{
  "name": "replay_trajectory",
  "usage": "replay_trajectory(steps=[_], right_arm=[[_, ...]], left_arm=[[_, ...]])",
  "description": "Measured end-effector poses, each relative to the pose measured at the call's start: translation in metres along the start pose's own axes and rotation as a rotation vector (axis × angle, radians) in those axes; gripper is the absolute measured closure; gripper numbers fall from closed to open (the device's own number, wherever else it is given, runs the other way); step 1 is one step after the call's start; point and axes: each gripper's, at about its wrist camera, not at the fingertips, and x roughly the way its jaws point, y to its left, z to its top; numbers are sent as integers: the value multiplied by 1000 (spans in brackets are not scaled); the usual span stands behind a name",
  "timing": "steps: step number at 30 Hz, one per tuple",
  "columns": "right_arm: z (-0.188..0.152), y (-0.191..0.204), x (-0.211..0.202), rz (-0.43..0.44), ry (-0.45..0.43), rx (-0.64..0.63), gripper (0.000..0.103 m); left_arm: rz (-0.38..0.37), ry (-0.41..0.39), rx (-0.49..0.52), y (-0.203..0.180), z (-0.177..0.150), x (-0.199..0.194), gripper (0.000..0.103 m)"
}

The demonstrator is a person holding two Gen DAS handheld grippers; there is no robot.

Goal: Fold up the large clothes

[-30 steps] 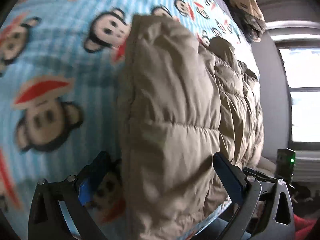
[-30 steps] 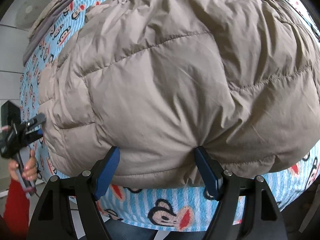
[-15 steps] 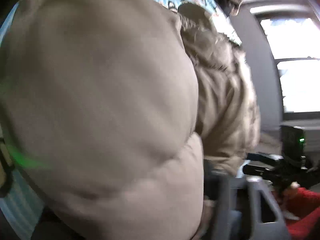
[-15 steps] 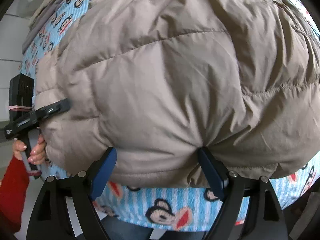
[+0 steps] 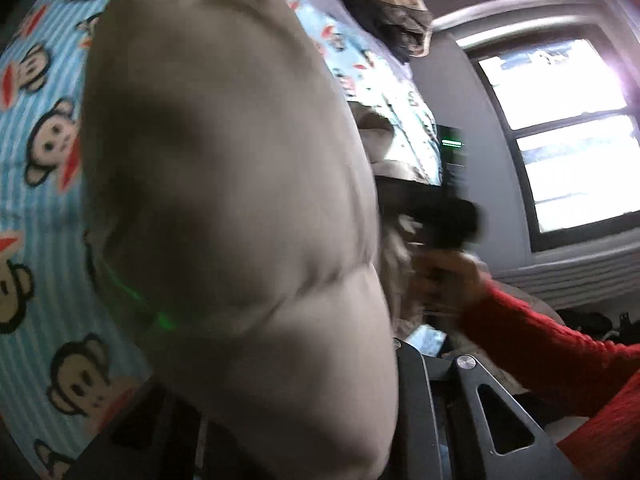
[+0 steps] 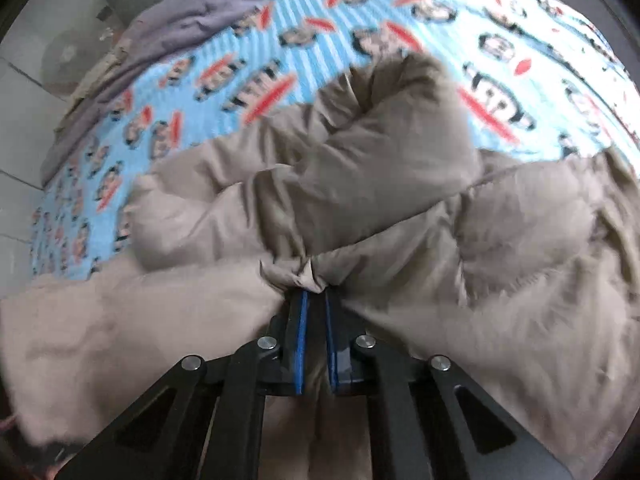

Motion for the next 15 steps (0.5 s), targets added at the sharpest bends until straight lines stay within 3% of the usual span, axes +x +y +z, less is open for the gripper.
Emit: replay_trajectory(steps=[3,7,11,15], right_arm=[[1,-5,14,-3,32,7,98],[-7,-11,-14,32,34,24,97],[-61,-38,-72,116,-2,73,97],[-131,-52,-86,161,28,115,97]], left_arm=[[19,7,44,-24,3,8,78],[43,19,55,-39,6,15,78],[63,20,19,-46,6,17,78],[96,28,-7,-49,23,18,78]])
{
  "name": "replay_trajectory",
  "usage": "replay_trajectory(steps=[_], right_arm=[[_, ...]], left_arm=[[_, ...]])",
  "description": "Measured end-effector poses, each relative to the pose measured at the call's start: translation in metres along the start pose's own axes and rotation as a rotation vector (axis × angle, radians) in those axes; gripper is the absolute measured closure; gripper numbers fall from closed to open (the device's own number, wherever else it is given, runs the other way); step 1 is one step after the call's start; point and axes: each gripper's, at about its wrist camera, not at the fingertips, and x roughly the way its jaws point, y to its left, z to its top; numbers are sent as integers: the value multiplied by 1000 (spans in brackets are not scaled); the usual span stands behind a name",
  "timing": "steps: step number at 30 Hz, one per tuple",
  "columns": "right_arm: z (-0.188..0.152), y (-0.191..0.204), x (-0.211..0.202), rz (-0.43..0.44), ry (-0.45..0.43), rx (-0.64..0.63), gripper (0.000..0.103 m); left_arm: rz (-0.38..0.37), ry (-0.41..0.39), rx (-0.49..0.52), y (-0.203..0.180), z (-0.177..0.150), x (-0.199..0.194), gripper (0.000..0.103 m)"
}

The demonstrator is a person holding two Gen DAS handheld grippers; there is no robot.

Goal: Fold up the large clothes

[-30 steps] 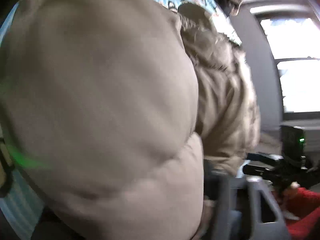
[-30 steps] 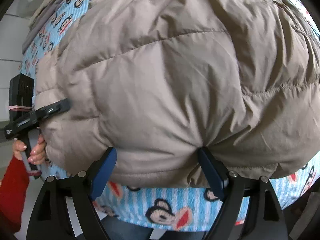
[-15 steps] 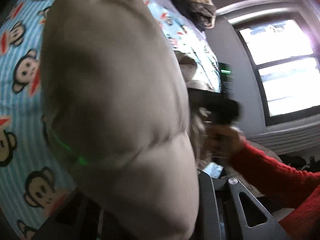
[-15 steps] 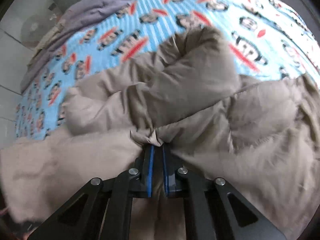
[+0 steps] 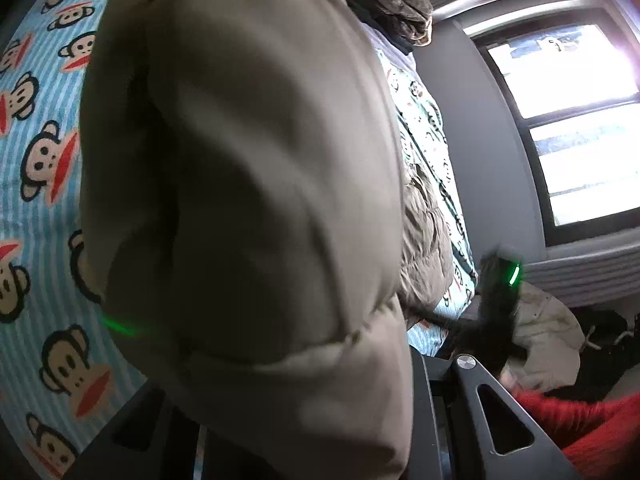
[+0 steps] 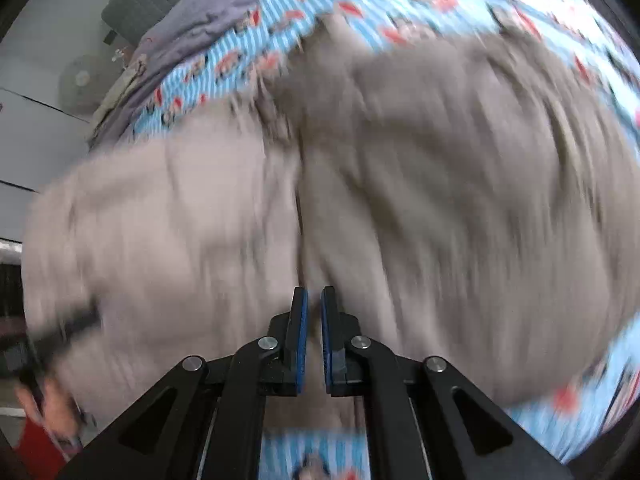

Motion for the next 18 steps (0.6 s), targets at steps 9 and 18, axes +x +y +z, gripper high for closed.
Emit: replay_trajectory(steps=[9,18], right_arm=[[-31,-36,50,117,45,159,98],[-25,-83,43,376,124,333,97]], left_arm=[[132,72,82,-111,27,26,78],[88,197,182,-208,58,127,43]])
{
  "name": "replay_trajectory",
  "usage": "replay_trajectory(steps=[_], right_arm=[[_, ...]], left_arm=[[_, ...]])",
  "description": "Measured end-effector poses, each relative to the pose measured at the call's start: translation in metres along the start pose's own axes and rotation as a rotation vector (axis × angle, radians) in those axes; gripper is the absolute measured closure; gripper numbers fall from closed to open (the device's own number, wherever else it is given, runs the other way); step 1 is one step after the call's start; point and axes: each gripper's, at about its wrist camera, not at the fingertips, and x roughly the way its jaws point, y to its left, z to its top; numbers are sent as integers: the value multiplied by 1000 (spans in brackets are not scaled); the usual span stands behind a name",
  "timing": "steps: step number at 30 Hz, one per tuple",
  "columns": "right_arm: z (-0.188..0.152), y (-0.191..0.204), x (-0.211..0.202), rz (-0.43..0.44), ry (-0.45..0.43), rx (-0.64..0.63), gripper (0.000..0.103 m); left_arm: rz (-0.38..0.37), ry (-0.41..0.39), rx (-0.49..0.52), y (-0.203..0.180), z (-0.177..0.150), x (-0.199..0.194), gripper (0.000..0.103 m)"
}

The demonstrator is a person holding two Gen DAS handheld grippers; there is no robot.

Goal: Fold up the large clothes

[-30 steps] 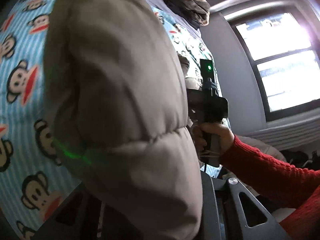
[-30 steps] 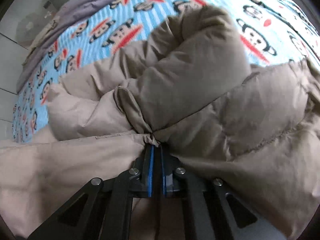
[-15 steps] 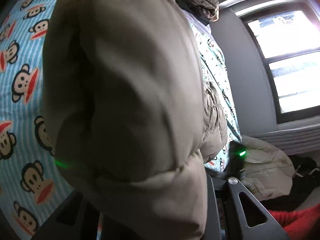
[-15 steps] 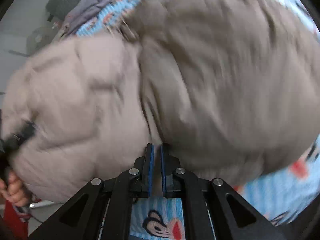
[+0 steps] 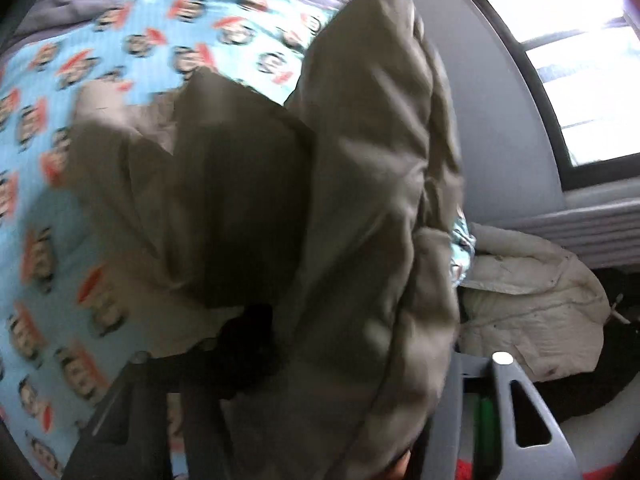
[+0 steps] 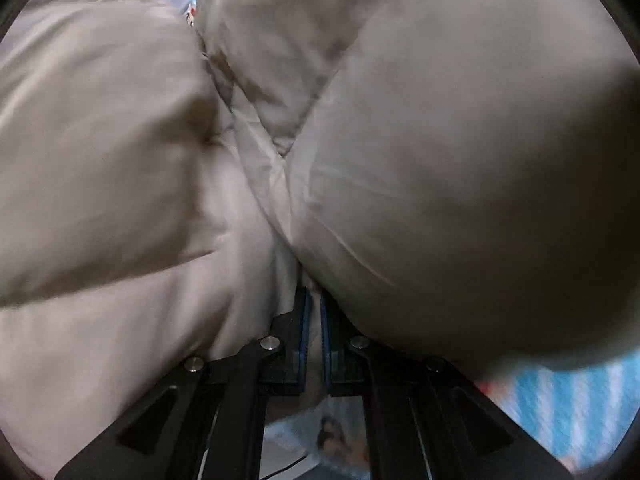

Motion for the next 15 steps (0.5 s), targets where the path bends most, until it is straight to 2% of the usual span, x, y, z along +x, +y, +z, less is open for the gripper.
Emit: replay_trajectory(steps=[3,5,6,7,8,9,12,15], right_arm=[[-3,-8,-36,25,-41,2,95],[-8,-20,-71,4,-99,13,94],[-9,-23,-81,-12,-116,16,85],[-12,-27,-96,-38,-143,17,76],[-16,-31,-113,-67,-180,16,47],[-20,-32,-128,-86,-216,8,26],[-34,-26,-162,-102,-292,-36,25],[-50,-13,-187,-86,-350,-93,24]], left_arm=[[-55,59,13,-10,18,40,43],[-100,102,11,-9,30,62,42],[-127,124,7,-8,37,76,31],[-150,135,0,-6,41,85,26],[-168,145,-12,-5,46,97,26],[-170,151,-19,-5,46,107,26],[-159,155,-35,-8,48,136,26],[-116,153,3,-19,56,150,26]])
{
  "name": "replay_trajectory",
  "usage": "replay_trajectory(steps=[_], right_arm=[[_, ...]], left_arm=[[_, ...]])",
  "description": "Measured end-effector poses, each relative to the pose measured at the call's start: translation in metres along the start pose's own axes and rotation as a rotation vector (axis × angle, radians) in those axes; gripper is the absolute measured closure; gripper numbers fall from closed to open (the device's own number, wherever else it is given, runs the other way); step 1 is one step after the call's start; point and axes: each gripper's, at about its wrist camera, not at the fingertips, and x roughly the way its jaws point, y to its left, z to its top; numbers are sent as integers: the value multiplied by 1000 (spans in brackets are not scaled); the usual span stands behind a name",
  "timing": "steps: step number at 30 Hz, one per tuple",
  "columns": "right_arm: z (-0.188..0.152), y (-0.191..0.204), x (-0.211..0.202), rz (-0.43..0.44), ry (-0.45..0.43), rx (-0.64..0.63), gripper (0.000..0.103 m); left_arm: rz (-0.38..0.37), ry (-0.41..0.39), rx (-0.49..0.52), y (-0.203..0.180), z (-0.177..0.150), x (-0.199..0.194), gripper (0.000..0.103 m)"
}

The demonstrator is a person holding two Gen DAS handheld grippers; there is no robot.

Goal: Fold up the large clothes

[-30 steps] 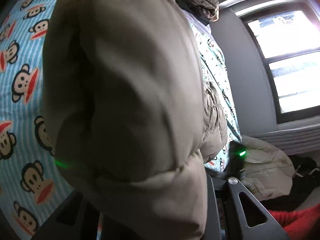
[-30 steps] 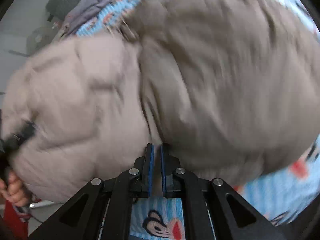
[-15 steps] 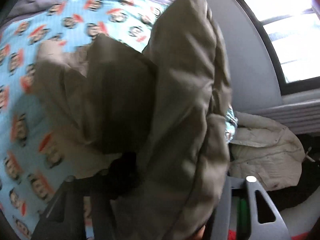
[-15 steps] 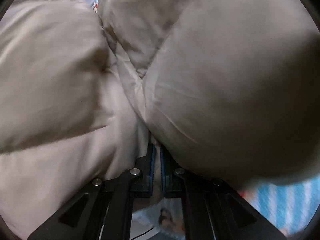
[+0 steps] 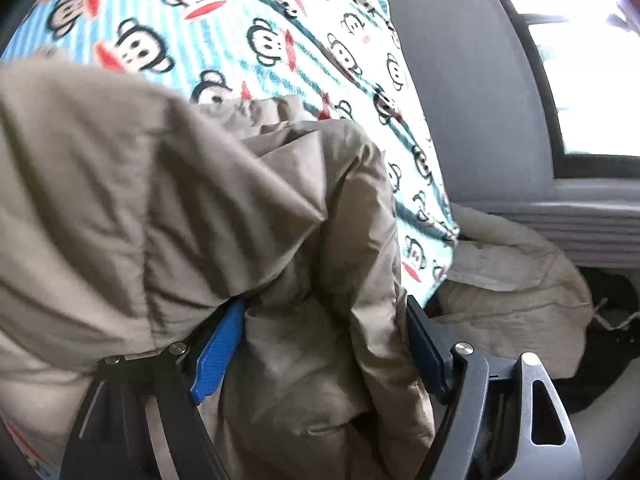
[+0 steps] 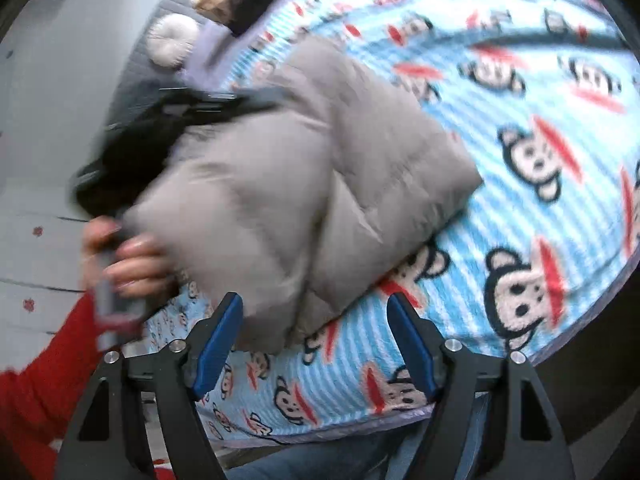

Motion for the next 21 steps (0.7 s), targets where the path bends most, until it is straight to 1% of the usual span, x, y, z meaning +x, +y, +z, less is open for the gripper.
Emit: replay_trajectory(steps=[3,4,5,6,7,8,9,10,11,12,13,14,15,16,18,19,21], right_arm=[[-1,30,-7,16,-32,-93,21],[-8,35,-8,0,-35,-123,21],[-5,37,-2,-36,-41,-144,21],[0,42,10,-114,-51,-164,21],[6,42,15,-160,-55,-168,24],[14,40,25,-220,-67,-158,56],[17,35,28,-212,-68,-145,83],[20,28,30,-198,-68,-111,83],[22,20,28,-190,-83,-79,84],[24,15,26,-191,-87,-74,84],[24,12,26,-205,-85,-82,84],[25,9,24,-209,-81,-86,84],[23,6,22,-208,-77,-83,84],[24,3,22,-205,-74,-77,84],[26,-4,23,-200,-71,-57,84],[24,-3,21,-197,-72,-49,84],[28,-14,23,-193,-76,-11,84]], left_arm=[[54,6,46,-16,3,7,26],[72,5,62,-36,4,11,26],[91,-2,88,-43,3,8,26],[101,-19,110,-44,3,-1,26],[112,-61,144,-49,0,-15,26],[134,-111,174,-53,-1,-29,26],[197,-201,215,-56,-8,-52,26],[251,-262,236,-55,-12,-66,26],[328,-334,254,-51,-17,-80,26],[396,-385,261,-44,-20,-91,26],[462,-416,254,-31,-23,-100,26],[519,-424,232,-14,-24,-104,26],[554,-415,209,1,-22,-104,26],[582,-399,177,18,-18,-99,26],[565,-404,132,39,-10,-91,26],[565,-411,127,42,-5,-86,26],[591,-433,160,34,4,-68,26]])
